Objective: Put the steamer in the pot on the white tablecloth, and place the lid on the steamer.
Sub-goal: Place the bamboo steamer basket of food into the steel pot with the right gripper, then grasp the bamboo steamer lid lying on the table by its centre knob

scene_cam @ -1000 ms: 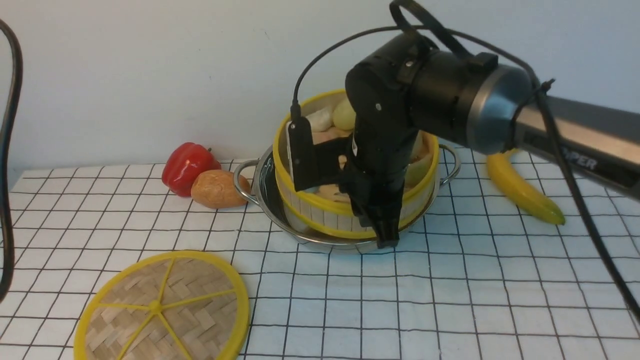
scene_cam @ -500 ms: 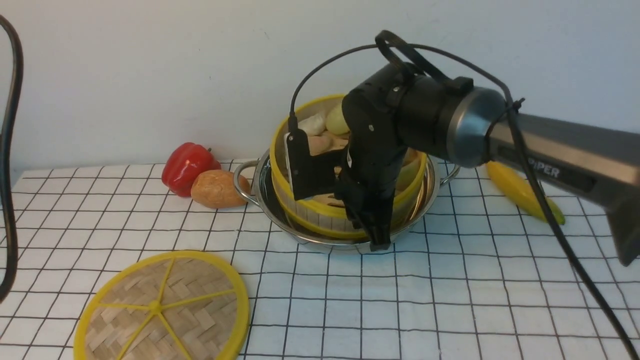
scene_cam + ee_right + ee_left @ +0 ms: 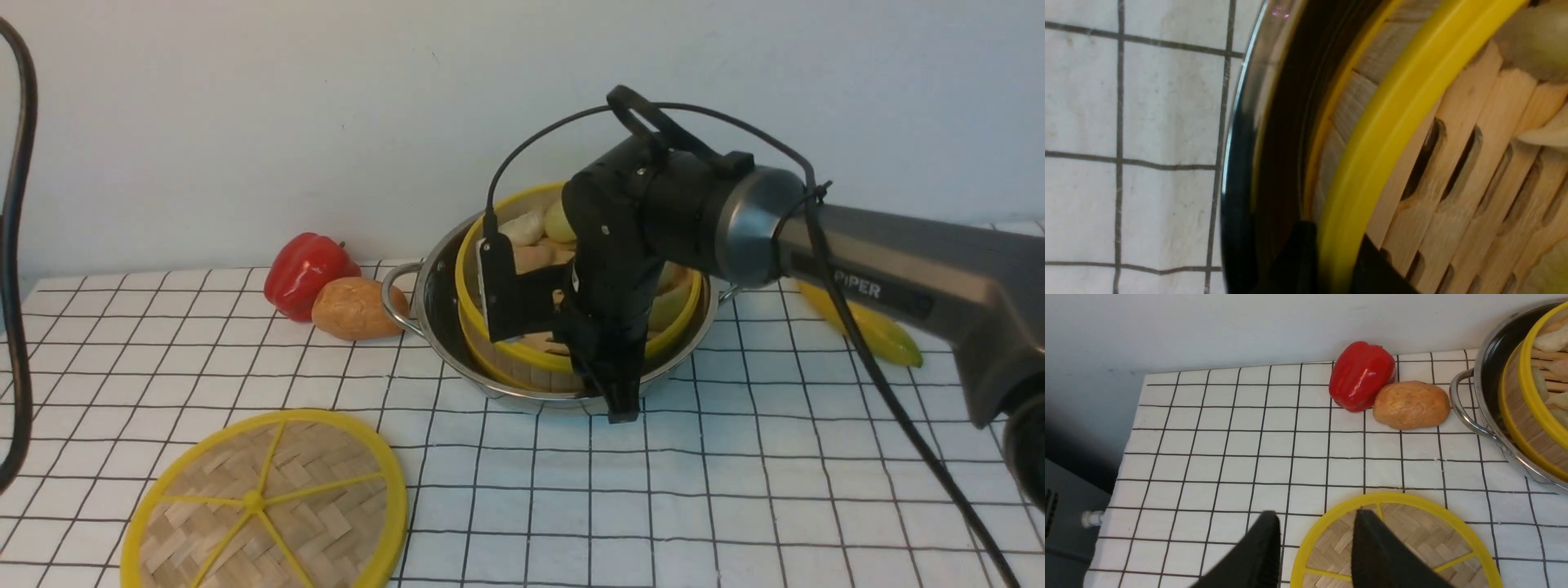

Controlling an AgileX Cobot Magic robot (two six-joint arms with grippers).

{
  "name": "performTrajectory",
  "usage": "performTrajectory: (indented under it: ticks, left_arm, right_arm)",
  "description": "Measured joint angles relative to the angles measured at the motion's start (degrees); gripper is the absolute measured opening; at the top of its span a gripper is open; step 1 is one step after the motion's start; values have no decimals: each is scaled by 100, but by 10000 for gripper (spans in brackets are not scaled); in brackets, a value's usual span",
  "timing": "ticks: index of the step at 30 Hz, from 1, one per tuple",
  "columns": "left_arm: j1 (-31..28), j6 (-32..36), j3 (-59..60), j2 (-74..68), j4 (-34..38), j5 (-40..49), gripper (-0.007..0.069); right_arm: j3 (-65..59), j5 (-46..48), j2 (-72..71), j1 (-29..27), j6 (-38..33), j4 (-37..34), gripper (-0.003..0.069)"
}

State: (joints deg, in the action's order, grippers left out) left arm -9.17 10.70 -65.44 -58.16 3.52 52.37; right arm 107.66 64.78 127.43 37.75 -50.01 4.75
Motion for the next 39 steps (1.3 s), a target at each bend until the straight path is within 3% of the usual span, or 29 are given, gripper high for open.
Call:
performTrajectory:
  ticks: [2, 4, 5, 7, 11, 16, 19, 25, 31, 35, 37, 38, 39]
  left_arm:
    - [0, 31, 0, 0, 5, 0, 241]
    - [0, 84, 0, 0, 22, 0, 241]
    - [0, 85, 0, 0, 22, 0, 241]
    - [0, 90, 0, 0, 27, 0, 241]
    - [0, 95, 0, 0, 33, 0, 241]
    - [0, 95, 0, 0, 38, 0, 241]
    - [0, 100, 0, 0, 107, 0, 241]
    - [0, 107, 5, 0, 204, -97, 243]
    - [0, 132, 5, 0, 210, -111, 243]
    - [0, 150, 5, 0, 210, -143, 243]
    - [0, 150, 5, 0, 210, -195, 243]
    - [0, 150, 5, 0, 210, -203, 243]
    - [0, 150, 5, 0, 204, -244, 243]
  right_arm:
    - [5, -14, 0, 0, -16, -92, 100]
    - [37, -113, 0, -5, -129, -174, 186]
    - [42, -113, 0, -5, -129, -174, 186]
    - [57, -214, -12, -5, -148, -115, 288]
    - [61, -230, -42, -5, -143, 211, 421]
    - [68, -218, -42, -5, 128, 504, 482]
    - [68, -202, -66, -5, 248, 518, 489]
    - [106, -311, -287, 16, 289, -143, 491]
    - [329, 19, -574, 56, 336, -207, 491]
    - [617, 449, -898, 56, 750, -160, 479]
    - [875, 531, -1129, 56, 1500, 106, 403]
    - [875, 531, -1149, 56, 1565, 139, 403]
    - [1025, 537, -1304, 56, 2058, 403, 325]
